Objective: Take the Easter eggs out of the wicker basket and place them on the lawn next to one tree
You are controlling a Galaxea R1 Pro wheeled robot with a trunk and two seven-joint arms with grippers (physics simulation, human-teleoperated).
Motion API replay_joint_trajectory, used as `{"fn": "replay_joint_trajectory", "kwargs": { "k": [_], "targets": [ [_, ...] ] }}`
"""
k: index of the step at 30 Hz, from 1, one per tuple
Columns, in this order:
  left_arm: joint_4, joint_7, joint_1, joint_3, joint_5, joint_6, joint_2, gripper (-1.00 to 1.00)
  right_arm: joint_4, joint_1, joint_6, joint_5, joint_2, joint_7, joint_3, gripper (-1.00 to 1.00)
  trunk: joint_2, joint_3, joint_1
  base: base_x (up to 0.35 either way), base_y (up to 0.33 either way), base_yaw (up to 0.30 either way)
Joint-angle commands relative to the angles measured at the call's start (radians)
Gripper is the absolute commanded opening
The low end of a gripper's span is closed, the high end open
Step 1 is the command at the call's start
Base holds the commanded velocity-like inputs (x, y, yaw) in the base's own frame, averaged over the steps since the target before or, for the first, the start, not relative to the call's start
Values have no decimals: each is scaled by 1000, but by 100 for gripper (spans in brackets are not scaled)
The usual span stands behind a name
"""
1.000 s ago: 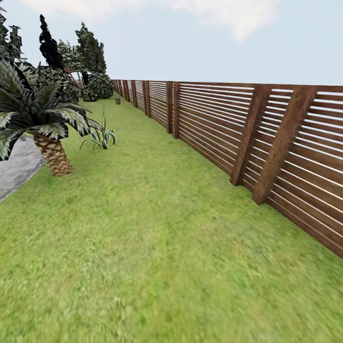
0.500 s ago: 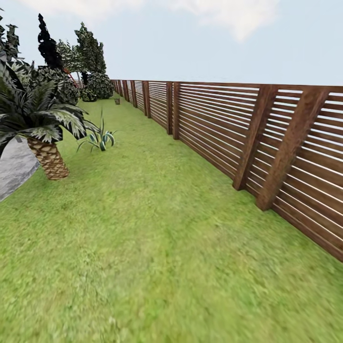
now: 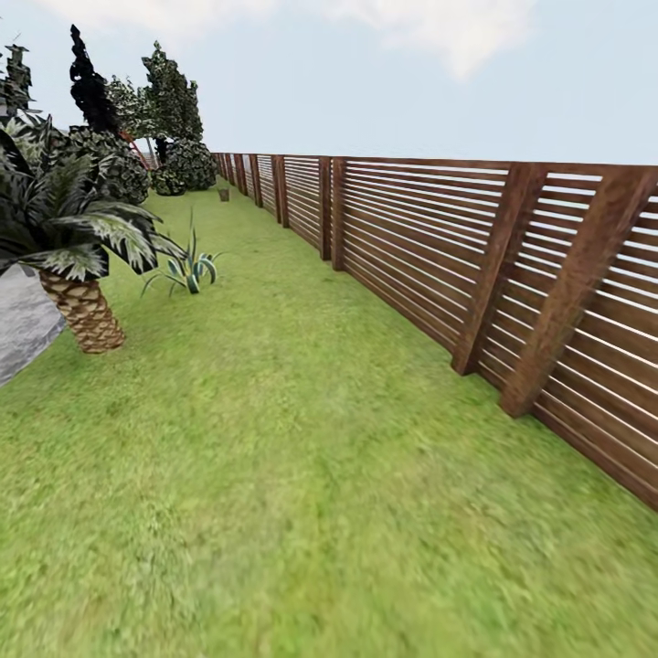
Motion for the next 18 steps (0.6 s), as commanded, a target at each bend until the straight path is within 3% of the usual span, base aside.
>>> {"fn": "replay_joint_trajectory", "kwargs": {
  "k": [1,18],
  "targets": [
    [0,0,0,0,0,0,0,100,0,0,0,0,0,0,0,100,0,0,0,332,0,0],
    [0,0,0,0,-1,0,0,100,0,0,-4,2,2,0,-1,100,0,0,0,332,0,0]
  ]
}}
